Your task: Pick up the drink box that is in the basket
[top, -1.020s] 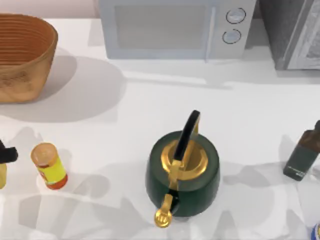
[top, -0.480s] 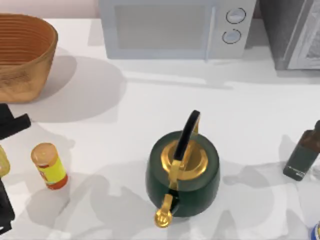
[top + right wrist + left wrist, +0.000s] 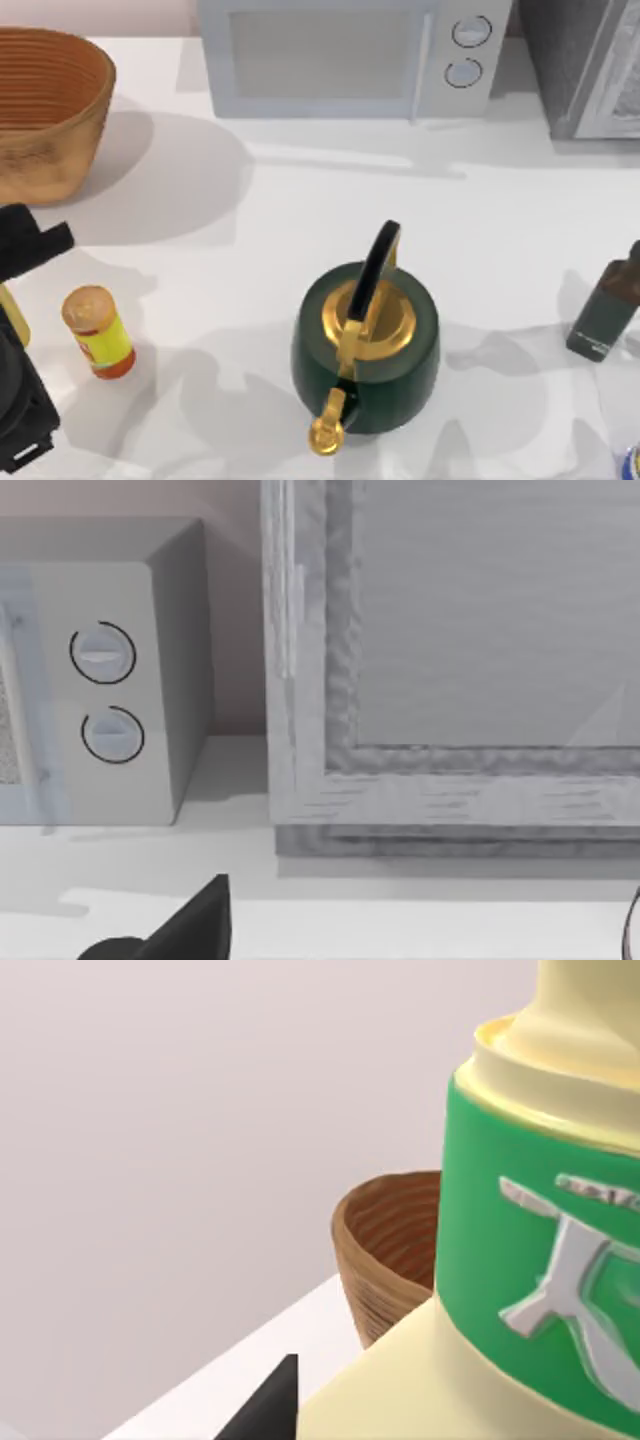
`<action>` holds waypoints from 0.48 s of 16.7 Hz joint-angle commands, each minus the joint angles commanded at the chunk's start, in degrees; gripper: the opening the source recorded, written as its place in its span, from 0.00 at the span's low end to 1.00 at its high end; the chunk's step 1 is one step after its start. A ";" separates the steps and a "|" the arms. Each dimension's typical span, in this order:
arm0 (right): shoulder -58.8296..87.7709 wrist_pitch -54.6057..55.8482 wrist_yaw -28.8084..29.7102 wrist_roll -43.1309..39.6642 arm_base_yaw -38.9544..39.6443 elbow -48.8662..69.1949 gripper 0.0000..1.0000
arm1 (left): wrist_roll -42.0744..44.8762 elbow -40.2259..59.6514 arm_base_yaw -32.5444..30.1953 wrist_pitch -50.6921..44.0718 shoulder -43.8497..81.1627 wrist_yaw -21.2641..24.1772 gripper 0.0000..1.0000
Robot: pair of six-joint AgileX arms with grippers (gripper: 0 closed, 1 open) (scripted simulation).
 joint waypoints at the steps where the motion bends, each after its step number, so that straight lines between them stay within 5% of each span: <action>1: 0.00 0.00 0.00 0.00 0.00 0.00 1.00 | 0.07 -0.28 0.24 -0.17 -0.14 0.10 0.00; 8: 0.00 0.00 0.00 0.00 0.00 0.00 1.00 | -0.76 -0.90 5.38 13.50 12.44 5.03 0.00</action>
